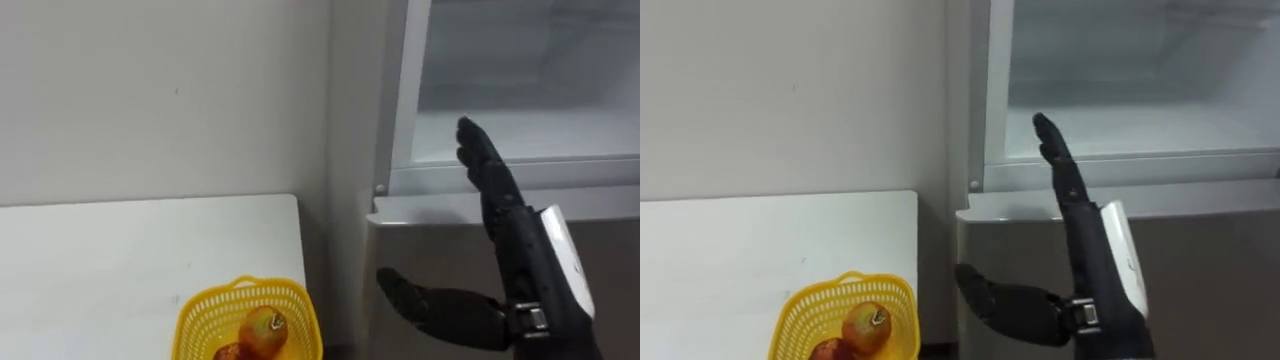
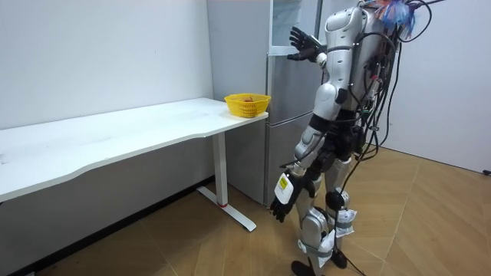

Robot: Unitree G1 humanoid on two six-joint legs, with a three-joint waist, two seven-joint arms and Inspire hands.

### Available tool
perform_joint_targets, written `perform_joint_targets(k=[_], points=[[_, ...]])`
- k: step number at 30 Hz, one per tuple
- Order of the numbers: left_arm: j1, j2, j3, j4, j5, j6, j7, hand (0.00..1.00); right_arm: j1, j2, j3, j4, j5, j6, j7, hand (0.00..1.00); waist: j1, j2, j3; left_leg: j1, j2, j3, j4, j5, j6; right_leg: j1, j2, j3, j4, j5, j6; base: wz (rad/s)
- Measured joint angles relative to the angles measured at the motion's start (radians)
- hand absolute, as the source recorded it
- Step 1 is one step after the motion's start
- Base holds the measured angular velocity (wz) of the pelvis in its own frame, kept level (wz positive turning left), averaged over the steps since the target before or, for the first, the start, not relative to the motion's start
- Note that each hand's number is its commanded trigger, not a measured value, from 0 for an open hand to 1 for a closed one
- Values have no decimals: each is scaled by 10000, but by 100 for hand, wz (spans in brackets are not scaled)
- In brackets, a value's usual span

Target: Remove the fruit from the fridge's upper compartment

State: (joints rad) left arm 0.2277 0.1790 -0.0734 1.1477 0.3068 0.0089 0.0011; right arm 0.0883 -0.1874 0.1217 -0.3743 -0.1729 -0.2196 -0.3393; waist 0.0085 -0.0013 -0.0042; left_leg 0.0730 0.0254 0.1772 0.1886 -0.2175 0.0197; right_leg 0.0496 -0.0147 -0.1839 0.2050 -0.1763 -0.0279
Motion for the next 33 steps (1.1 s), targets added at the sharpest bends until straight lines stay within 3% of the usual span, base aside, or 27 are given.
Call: perform_joint_targets(k=[7,11,16,23,28,33], points=[[-60,-27,-91,-9,-16,-124,326,0,1002,-10,-567,83,784,-242,-720,0,-415,-41,-33,16,3,170,-68,-2,1,-102,33,176,-12,0,10,-8],[-347,-21,-184,120,-139,-148,355,0,1731,-22,-585,655,1506,-227,-845,0,-579,-37,-19,52,7,280,-100,-9,1,-145,40,281,5,1,13,-8],[-428,-20,-295,110,-218,-142,291,0,1933,-20,-712,947,2545,-188,-869,0,-698,27,9,34,10,398,-184,-17,0,-319,66,432,12,3,18,-9],[-163,-12,-291,-237,-448,-143,452,0,2134,3,-931,1751,5211,-186,-835,0,-940,-3,-2,47,17,455,-181,-29,-1,-381,74,489,-9,8,27,-1],[-30,-16,-294,-280,-842,-161,518,0,2389,-4,-1080,3109,7421,-201,-727,0,-1081,105,-44,6,31,584,-222,-47,-2,-403,81,535,-3,11,31,-6],[-44,-26,-276,-286,-1116,-183,542,0,2481,1,-1479,4510,9247,56,-816,0,-1223,161,-55,-103,25,627,-174,-46,-1,-483,59,526,21,9,36,0]])
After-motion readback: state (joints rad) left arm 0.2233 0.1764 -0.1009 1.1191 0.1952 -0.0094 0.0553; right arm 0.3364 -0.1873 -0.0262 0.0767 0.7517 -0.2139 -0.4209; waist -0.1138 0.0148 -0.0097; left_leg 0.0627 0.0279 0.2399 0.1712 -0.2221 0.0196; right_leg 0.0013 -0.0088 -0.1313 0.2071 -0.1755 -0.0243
